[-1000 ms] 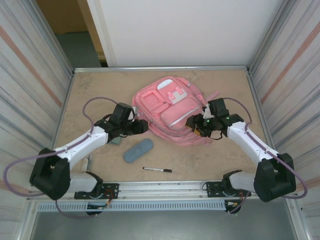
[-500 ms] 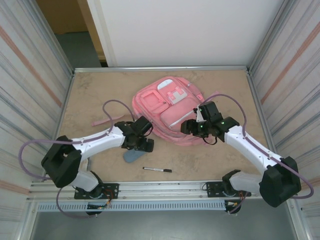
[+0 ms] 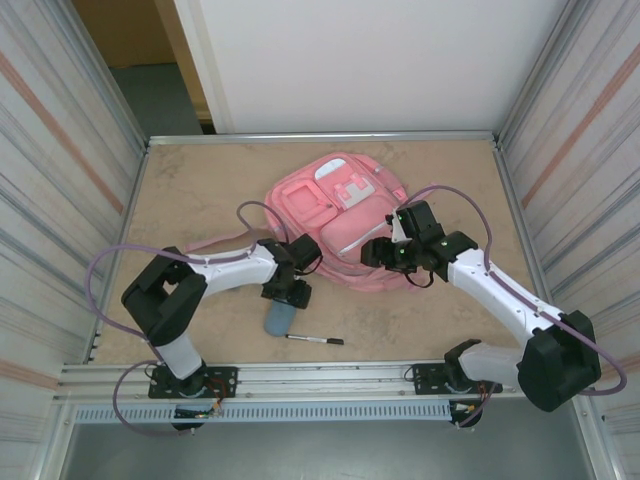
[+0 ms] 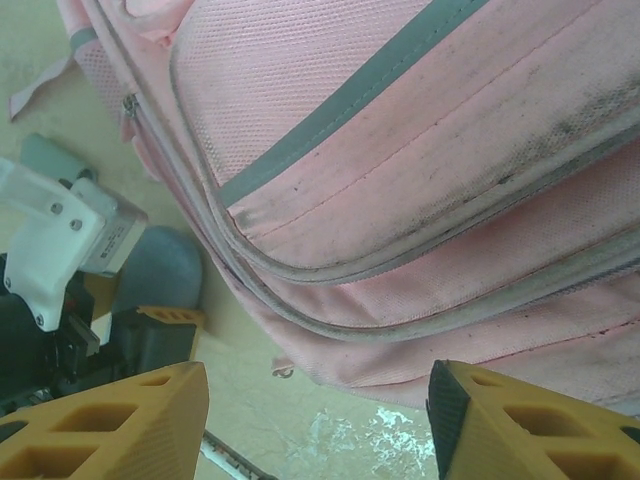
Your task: Pack the student bag
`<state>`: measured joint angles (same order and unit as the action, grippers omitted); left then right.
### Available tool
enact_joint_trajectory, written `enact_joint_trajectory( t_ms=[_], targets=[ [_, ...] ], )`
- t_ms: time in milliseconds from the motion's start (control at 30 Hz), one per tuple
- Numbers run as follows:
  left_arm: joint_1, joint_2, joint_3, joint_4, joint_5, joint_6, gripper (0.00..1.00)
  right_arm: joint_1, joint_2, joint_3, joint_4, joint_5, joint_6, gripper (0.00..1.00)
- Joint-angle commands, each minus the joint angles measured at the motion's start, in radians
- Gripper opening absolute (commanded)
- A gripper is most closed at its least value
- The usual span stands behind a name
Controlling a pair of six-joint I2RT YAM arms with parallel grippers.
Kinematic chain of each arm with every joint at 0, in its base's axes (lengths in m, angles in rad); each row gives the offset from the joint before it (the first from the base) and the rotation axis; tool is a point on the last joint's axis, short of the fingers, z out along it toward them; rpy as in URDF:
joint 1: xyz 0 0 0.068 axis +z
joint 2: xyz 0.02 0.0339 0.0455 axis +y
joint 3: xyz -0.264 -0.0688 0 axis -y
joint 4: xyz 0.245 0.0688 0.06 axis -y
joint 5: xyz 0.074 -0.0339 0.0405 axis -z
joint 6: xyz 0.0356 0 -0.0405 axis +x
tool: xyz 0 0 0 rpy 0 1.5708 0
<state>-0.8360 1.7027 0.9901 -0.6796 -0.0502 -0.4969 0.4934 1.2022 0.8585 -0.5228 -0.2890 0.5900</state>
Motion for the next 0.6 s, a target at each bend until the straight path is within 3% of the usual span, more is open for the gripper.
enact_joint_trajectory(
  t_ms=[0,300,567],
  targets=[
    [-0.011,-0.008,0.001,-0.006,0.019,-0.011,0.53,0.007,-0.004,0.004,-0.005,-0.037,-0.007,0.6],
    [-0.016,-0.196,0.006,0.174,0.26,-0.109,0.5,0.055,-0.005,-0.057,0.19,-0.257,0.123,0.6],
    [0.067,-0.321,-0.147,0.485,0.409,-0.432,0.48,0.314,-0.084,-0.14,0.329,-0.064,0.156,0.68]
  ],
)
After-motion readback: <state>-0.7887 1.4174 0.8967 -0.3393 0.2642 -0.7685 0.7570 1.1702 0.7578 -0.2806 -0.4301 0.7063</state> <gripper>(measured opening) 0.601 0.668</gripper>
